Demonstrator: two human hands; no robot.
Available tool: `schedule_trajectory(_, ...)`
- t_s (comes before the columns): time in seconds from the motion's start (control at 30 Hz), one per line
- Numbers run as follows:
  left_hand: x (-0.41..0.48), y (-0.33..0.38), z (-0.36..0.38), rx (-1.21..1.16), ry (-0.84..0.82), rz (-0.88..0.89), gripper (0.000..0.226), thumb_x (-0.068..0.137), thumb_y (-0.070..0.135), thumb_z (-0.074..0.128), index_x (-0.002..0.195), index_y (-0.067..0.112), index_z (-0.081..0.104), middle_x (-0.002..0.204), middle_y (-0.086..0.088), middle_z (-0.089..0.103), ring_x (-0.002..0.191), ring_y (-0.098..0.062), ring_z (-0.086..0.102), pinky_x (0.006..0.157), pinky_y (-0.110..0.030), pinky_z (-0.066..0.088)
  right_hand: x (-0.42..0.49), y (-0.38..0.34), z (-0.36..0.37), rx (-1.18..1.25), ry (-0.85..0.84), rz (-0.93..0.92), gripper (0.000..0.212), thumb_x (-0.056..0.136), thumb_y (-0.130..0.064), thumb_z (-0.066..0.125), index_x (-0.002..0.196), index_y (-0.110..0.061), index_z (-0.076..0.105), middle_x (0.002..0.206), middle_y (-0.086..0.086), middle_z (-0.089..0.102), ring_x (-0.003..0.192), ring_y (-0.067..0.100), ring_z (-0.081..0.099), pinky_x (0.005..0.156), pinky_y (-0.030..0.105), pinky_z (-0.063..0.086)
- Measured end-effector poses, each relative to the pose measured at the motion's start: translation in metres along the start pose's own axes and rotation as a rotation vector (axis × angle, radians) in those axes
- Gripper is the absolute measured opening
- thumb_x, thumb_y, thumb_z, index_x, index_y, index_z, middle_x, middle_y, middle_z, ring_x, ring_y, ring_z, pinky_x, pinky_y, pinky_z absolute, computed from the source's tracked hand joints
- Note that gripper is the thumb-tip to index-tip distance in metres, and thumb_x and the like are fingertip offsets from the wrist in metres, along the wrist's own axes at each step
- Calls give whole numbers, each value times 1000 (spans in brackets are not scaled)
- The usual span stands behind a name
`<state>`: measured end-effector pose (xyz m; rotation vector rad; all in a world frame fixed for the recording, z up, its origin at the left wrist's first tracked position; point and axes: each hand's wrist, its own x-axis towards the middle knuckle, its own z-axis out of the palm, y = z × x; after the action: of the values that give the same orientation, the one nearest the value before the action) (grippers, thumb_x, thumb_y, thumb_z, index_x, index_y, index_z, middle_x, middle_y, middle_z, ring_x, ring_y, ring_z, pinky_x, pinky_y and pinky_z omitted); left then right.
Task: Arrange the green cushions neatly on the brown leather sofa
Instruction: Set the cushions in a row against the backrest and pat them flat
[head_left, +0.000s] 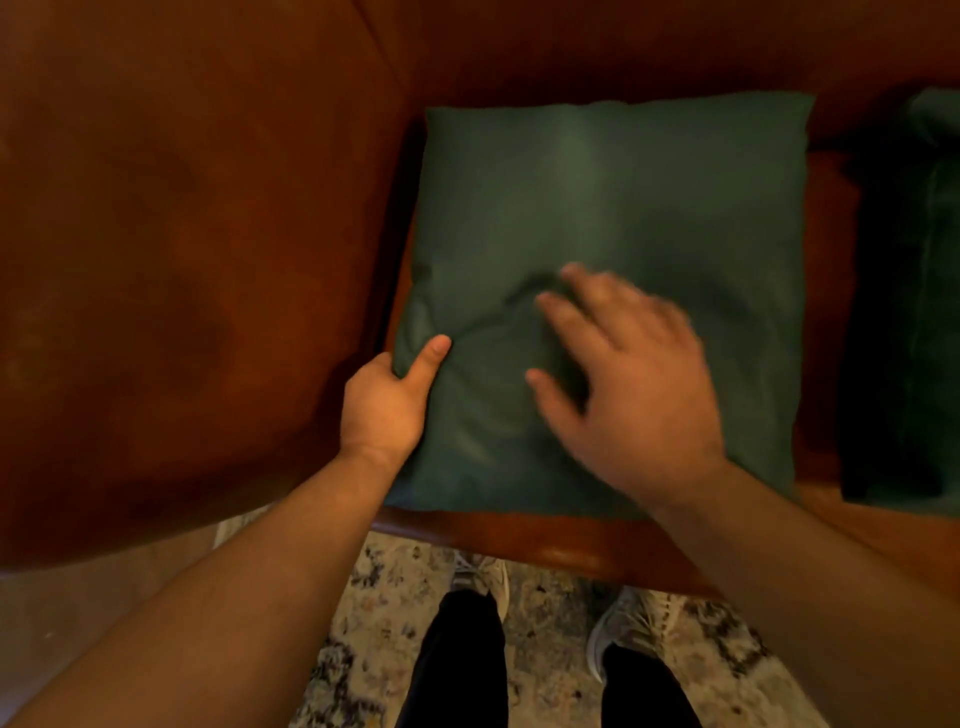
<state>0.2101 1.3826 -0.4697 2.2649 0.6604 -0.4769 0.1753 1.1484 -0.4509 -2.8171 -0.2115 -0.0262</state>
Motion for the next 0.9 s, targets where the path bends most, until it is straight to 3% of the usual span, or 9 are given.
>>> schedule_trajectory(0.17, -12, 8, 15, 25, -71, 53, 69, 91, 65, 67, 143, 22, 54, 139, -9, 68, 128, -31, 65, 107, -44, 52, -41, 46, -1, -121, -119, 129, 79, 99, -78, 24, 168, -38, 20, 179, -1, 5, 164, 24, 9, 129, 57, 18)
schedule_trajectory(0.27, -14, 24, 15, 68, 7, 220, 90, 99, 31, 69, 169, 19, 14, 174, -8, 27, 160, -24, 28, 132, -41, 23, -39, 52, -1, -60, -38, 247, 77, 102, -76, 18, 168, -37, 16, 179, -3, 1, 165, 24, 3, 129, 61, 15)
schedule_trajectory(0.33, -14, 47, 15, 217, 147, 433, 90, 95, 13, 59, 169, 21, 10, 178, -8, 8, 165, -28, 11, 131, -44, 12, -31, 55, -6, -32, -62, 346, 79, 101, -76, 14, 169, -36, 6, 179, -2, -6, 165, 25, -4, 129, 61, 10)
schedule_trajectory(0.47, -22, 82, 37, 429, 143, 856, 78, 94, 42, 44, 168, 29, 20, 179, -8, 3, 165, -34, 4, 128, -60, 8, -27, 53, -12, -156, -181, 341, 83, 98, -72, 27, 167, -25, 22, 174, 13, 21, 159, 36, 22, 127, 62, 18)
schedule_trajectory(0.57, -16, 79, 51, 759, -2, 792, 92, 94, 81, 24, 169, 34, 1, 178, -4, -13, 165, -31, -11, 130, -65, 4, 3, 65, -31, -155, 64, 294, 58, 92, -61, 47, 134, -21, 55, 128, 14, 55, 120, 41, 55, 116, 64, 35)
schedule_trajectory(0.63, -8, 75, 50, 826, -14, 751, 95, 91, 86, 17, 168, 35, -5, 178, -3, -15, 164, -30, -12, 129, -64, 6, 27, 74, -38, -132, 166, 252, 55, 96, -58, 47, 137, -22, 52, 135, 13, 51, 128, 39, 51, 116, 62, 36)
schedule_trajectory(0.7, -5, 83, 44, 832, 9, 780, 97, 89, 87, 21, 169, 34, 6, 179, -6, -2, 165, -33, -1, 129, -65, 10, 40, 73, -36, -120, 15, 210, 70, 101, -62, 39, 161, -26, 33, 168, 12, 28, 156, 35, 26, 125, 62, 23)
schedule_trajectory(0.8, -8, 100, 40, 773, 116, 916, 94, 84, 75, 42, 162, 21, 36, 173, -13, 22, 163, -36, 13, 128, -66, 17, 38, 75, -19, -96, -264, 259, 82, 100, -70, 22, 169, -32, 1, 178, 1, -5, 164, 26, -5, 130, 60, 6)
schedule_trajectory(0.9, -6, 110, 48, 732, 122, 919, 94, 93, 67, 37, 167, 12, 19, 178, -13, 4, 165, -34, -1, 131, -63, 7, 54, 79, -29, -107, -112, 265, 74, 94, -62, 38, 156, -22, 38, 168, 9, 33, 158, 31, 26, 124, 65, 24)
